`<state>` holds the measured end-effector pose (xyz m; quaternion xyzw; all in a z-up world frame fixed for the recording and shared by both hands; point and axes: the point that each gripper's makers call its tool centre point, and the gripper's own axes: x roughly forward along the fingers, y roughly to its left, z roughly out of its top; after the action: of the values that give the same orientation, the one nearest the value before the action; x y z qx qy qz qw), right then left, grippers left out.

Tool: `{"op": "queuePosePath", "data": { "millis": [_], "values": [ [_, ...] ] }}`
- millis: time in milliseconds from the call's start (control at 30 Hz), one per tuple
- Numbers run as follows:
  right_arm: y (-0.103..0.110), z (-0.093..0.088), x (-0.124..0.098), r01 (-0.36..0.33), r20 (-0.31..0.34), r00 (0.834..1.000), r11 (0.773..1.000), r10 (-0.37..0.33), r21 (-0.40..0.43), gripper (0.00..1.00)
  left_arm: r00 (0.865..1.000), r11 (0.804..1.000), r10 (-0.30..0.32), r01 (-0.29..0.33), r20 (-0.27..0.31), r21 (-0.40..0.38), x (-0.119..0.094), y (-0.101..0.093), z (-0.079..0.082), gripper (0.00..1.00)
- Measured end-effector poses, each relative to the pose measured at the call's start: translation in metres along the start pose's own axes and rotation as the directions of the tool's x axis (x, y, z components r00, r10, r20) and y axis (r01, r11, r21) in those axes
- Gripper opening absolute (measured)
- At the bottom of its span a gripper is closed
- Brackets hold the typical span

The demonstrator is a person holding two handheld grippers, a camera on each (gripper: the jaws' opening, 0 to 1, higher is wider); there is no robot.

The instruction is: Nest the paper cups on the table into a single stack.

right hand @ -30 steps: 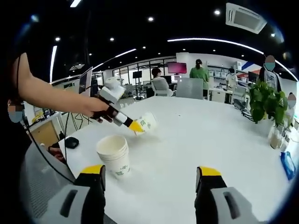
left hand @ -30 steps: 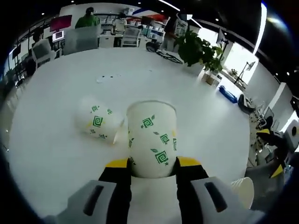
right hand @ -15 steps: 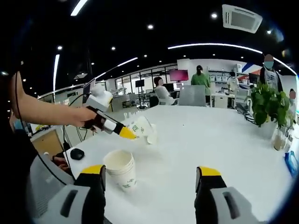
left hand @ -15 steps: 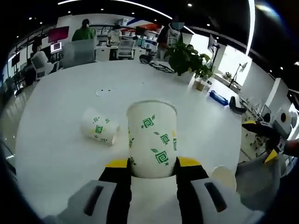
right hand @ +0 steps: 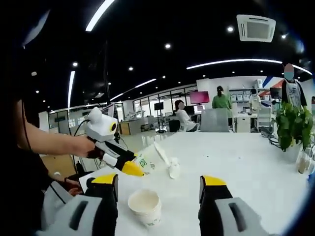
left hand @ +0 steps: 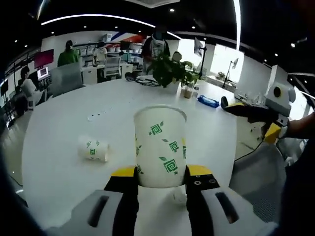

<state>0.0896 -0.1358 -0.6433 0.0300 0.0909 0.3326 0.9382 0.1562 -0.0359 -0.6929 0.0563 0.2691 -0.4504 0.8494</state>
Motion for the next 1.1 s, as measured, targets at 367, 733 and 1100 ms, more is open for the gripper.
{"op": "queuePosePath", "data": {
  "millis": [367, 733, 1100],
  "values": [
    [0.029, 0.017, 0.011, -0.111, 0.036, 0.993, 0.993, 0.109, 0.038, 0.46, 0.995, 0.990, -0.095, 0.092, 0.031, 0.106, -0.018, -0.041, -0.008, 0.35],
    [0.050, 0.017, 0.017, -0.187, 0.027, 0.982, 0.982, 0.187, 0.026, 0.32, 0.986, 0.980, -0.159, 0.151, 0.053, 0.133, -0.027, -0.067, -0.015, 0.35],
    [0.067, 0.006, 0.021, -0.257, -0.020, 0.966, 0.965, 0.258, 0.042, 0.15, 0.975, 0.966, -0.217, 0.207, 0.049, 0.155, -0.030, -0.088, -0.025, 0.35]
  ]
}}
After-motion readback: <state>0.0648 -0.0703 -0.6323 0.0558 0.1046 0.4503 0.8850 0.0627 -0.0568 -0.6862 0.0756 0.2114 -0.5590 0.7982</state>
